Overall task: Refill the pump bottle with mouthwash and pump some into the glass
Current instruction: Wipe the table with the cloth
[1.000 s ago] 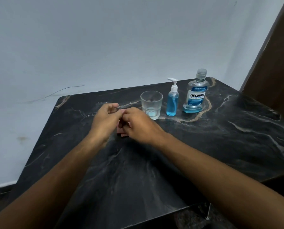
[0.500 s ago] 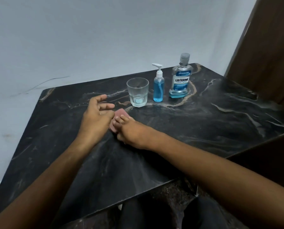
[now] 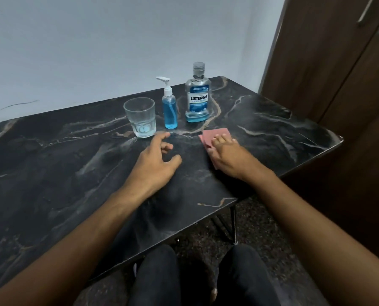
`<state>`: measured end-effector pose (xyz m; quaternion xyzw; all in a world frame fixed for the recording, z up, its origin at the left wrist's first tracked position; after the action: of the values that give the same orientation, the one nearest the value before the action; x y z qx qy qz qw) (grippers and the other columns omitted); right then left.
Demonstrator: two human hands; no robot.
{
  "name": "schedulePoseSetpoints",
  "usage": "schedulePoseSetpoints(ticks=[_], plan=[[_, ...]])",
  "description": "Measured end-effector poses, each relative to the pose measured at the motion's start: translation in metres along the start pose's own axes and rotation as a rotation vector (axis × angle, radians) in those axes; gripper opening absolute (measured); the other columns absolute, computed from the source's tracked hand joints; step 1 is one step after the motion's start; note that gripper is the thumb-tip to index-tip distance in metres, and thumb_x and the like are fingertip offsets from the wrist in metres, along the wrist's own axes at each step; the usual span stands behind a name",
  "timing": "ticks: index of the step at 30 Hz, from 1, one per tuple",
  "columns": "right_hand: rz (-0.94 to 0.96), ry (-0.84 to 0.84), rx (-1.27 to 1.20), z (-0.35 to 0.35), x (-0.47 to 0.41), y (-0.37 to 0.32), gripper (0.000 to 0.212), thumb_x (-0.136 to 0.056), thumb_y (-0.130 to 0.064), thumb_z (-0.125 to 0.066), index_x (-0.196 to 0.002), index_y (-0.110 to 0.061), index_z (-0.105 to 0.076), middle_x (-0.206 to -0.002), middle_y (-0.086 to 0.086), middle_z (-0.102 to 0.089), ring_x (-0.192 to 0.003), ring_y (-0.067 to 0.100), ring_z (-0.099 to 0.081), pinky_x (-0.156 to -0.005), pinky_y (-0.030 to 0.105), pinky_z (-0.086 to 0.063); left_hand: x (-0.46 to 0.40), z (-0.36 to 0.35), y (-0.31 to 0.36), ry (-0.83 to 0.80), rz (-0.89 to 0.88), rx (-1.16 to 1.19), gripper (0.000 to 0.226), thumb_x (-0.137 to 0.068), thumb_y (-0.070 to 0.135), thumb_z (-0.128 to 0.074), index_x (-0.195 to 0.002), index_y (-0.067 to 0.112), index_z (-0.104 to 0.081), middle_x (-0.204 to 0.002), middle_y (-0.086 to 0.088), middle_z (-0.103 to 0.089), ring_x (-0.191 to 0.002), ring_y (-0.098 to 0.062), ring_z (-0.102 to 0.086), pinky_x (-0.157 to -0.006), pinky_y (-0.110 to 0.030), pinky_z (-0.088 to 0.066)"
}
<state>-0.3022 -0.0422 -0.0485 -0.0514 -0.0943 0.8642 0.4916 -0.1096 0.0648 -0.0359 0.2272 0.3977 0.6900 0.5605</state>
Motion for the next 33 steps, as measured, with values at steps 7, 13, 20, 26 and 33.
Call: schedulePoseSetpoints(ticks=[7,13,20,26,33], plan=[[0.249,-0.013,-0.008,-0.041,0.040,-0.059,0.069,-0.103,-0.046,-0.020,-0.157,-0.003,-0.026,-0.165,0.016,-0.022,-0.154,0.029,-0.014,-0.124,0.044,-0.010,-0.005,-0.018,0.003,-0.009,-0.039,-0.184,0.055,-0.105,0.037,-0.051,-0.156,0.018,-0.040,-0.160,-0.002,-0.043,-0.146,-0.016,-0.040,-0.111,-0.019,-0.022],[-0.007,-0.012,0.055,-0.013,0.010,0.040,0.054,-0.108,-0.029,-0.029,-0.156,-0.005,-0.028,-0.167,0.013,-0.020,-0.154,0.025,-0.014,-0.123,0.045,-0.016,0.006,0.012,-0.015,0.011,-0.023,-0.275,0.065,-0.101,0.050,-0.053,-0.157,0.020,-0.038,-0.161,0.001,-0.042,-0.149,-0.015,-0.037,-0.114,-0.026,-0.026],[0.133,-0.046,0.047,-0.028,-0.015,-0.072,0.072,-0.106,-0.050,-0.028,-0.161,-0.008,-0.010,-0.168,0.020,-0.004,-0.156,0.030,0.000,-0.125,0.045,0.002,0.003,0.024,-0.007,0.087,0.031,-0.236,0.057,-0.105,0.038,-0.052,-0.155,0.011,-0.043,-0.158,-0.009,-0.047,-0.147,-0.021,-0.042,-0.115,-0.026,-0.028],[0.514,-0.034,-0.068,-0.048,0.039,-0.117,0.059,-0.107,-0.035,-0.037,-0.159,-0.010,-0.023,-0.168,0.016,-0.009,-0.156,0.027,0.001,-0.127,0.043,0.000,0.005,0.025,-0.005,0.066,-0.014,-0.206,0.057,-0.106,0.040,-0.050,-0.156,0.016,-0.040,-0.160,-0.005,-0.045,-0.137,-0.010,-0.048,-0.104,-0.015,-0.029],[0.005,-0.035,-0.018,-0.009,-0.006,0.003,0.057,-0.109,-0.031,-0.032,-0.159,-0.007,-0.021,-0.169,0.012,-0.011,-0.156,0.024,-0.006,-0.124,0.042,-0.005,0.012,0.028,-0.017,0.058,-0.002,-0.263,0.063,-0.104,0.045,-0.051,-0.158,0.014,-0.036,-0.163,-0.003,-0.039,-0.151,-0.018,-0.034,-0.119,-0.028,-0.024]])
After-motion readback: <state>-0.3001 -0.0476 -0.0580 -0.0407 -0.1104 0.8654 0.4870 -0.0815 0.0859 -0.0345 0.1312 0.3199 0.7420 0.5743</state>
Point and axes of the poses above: each hand's wrist, its own x-axis away from the middle knuckle, its own z-axis out of the back of the hand, y = z × x, the point moved 3 cm from there along -x, towards the middle knuckle
